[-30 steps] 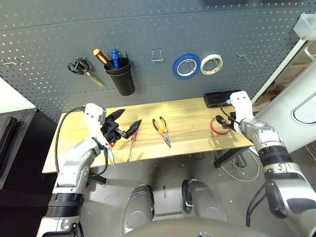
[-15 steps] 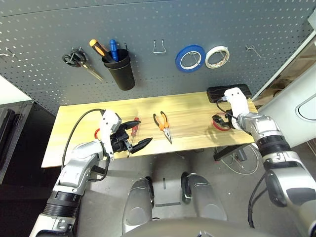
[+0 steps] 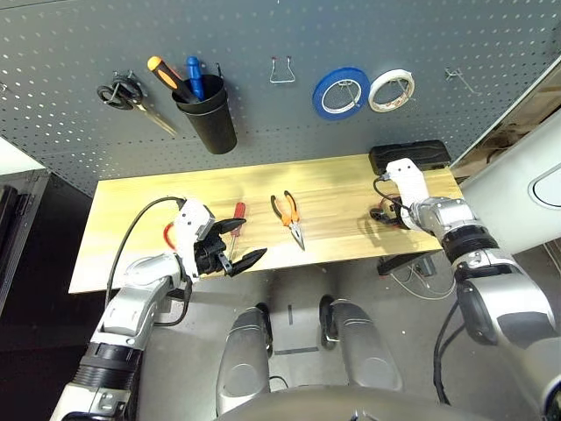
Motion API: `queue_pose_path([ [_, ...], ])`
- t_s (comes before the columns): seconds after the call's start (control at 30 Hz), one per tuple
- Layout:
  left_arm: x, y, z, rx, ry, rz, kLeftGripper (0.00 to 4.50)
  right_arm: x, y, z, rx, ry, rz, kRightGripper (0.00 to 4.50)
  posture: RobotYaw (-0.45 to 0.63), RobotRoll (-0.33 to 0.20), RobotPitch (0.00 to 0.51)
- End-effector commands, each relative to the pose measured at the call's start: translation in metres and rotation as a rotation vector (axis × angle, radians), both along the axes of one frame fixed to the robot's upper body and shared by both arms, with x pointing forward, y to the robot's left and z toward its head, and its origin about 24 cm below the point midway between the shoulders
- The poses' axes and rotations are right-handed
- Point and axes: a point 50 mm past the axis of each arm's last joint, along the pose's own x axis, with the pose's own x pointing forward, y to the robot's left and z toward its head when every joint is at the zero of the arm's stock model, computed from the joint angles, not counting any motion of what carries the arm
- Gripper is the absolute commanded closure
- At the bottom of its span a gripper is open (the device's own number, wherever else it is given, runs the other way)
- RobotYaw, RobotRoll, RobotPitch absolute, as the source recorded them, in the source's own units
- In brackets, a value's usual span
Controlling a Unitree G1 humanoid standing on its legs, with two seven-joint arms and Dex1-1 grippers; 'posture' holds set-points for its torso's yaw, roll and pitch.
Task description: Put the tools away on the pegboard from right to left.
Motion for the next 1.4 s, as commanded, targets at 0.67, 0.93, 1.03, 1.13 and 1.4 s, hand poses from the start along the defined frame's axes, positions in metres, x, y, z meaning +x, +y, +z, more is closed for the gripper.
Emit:
queue_pose_path([
  [0.67,-0.020,0.007,0.007,0.030,0.008,0.076,0.00,-0.015,0.006,-0.037,-0.086,0.043,0.034,3.89,0.08,0.000,0.240],
  [0.93,-0.013,0.004,0.006,0.008,-0.016,0.076,0.00,0.003,0.009,-0.011,-0.116,-0.069,0.093,4.48,0.03,0.000,0.190],
  [1.03,-0.010,0.005,0.006,0.000,-0.029,0.074,0.00,0.002,0.006,-0.002,-0.118,-0.113,0.104,4.48,0.02,0.000,0.160],
  [1.13,-0.005,0.007,0.009,-0.008,-0.058,0.069,0.00,-0.006,0.003,0.011,-0.119,-0.169,0.104,4.48,0.01,0.000,0.141],
  [1.4,0.002,0.006,0.024,-0.074,-0.136,0.044,0.00,-0.033,-0.002,0.051,-0.157,-0.315,0.104,4.48,-0.02,0.000,0.108],
])
